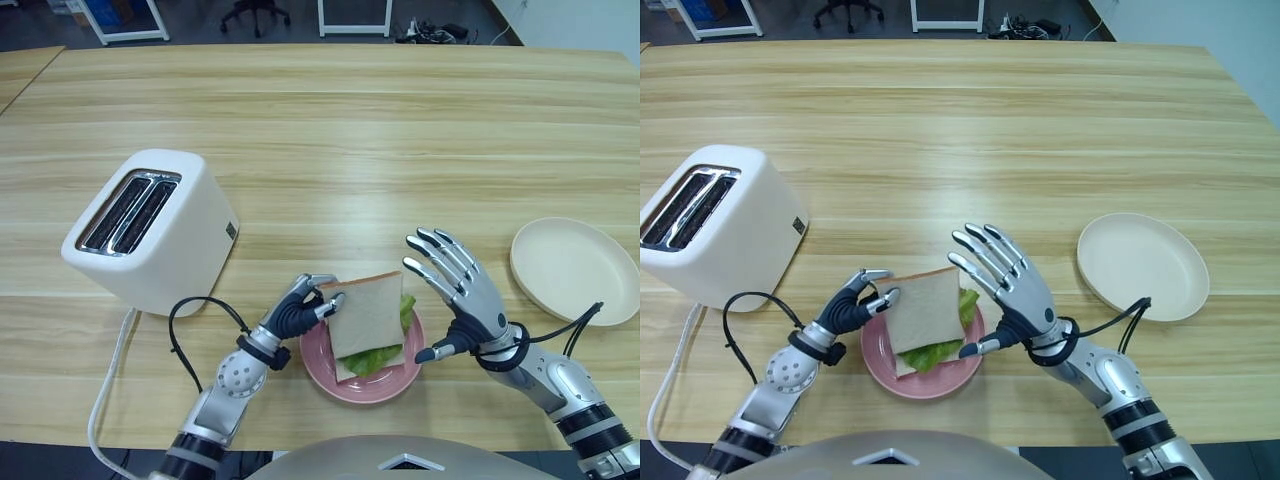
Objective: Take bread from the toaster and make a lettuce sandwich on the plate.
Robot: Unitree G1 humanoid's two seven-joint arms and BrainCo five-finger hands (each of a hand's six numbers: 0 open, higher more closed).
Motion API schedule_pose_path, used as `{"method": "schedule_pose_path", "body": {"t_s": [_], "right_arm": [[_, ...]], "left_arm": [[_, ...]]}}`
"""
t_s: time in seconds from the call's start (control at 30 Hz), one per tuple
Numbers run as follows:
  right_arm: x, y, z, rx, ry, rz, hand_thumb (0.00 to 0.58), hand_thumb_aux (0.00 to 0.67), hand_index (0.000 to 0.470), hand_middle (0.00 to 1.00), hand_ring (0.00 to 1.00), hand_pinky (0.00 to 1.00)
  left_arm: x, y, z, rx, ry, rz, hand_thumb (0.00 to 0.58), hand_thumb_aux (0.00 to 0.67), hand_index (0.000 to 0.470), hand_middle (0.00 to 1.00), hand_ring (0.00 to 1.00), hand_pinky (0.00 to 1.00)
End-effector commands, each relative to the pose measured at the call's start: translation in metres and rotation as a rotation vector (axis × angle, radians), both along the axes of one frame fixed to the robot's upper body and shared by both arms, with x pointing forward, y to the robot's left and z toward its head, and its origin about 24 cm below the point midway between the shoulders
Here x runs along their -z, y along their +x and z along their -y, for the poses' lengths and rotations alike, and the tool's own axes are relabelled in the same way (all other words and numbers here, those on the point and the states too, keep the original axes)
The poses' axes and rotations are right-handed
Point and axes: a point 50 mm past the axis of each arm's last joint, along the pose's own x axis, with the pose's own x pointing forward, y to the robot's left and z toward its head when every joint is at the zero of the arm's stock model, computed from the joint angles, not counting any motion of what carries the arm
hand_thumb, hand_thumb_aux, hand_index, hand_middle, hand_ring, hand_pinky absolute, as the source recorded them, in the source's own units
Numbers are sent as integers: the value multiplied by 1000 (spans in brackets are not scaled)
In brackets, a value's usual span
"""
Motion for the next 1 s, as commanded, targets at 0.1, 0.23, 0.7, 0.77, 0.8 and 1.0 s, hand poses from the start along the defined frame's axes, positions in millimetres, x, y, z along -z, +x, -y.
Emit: {"method": "schedule_pose_path", "body": {"t_s": [0.1, 0.23, 0.7, 0.77, 0.8, 1.0], "right_arm": [[6, -9, -2, -66, -49, -66, 0, 0, 0, 0, 0, 0], [17, -19, -6, -157, -118, -177, 0, 0, 0, 0, 0, 0], [73, -54, -4, -383, -583, -661, 0, 0, 0, 0, 0, 0], [80, -52, -2, -362, -639, -672, 0, 0, 0, 0, 0, 0], [81, -52, -1, -355, -662, -671, 0, 0, 0, 0, 0, 0], [92, -49, 1, -334, -790, -666, 0, 0, 0, 0, 0, 0]], "left_arm": [[33, 0, -6, 27, 174, -33, 580, 670, 470, 1000, 1000, 1000], [38, -8, -5, 107, 203, -50, 580, 670, 470, 1000, 1000, 1000], [49, 0, -11, 94, 313, -39, 580, 670, 470, 1000, 1000, 1000], [50, 1, -11, 90, 348, -19, 580, 670, 470, 212, 212, 212], [51, 2, -11, 84, 375, 5, 580, 670, 470, 0, 0, 0], [25, 22, -14, -97, 497, 312, 0, 0, 0, 0, 0, 0]]}}
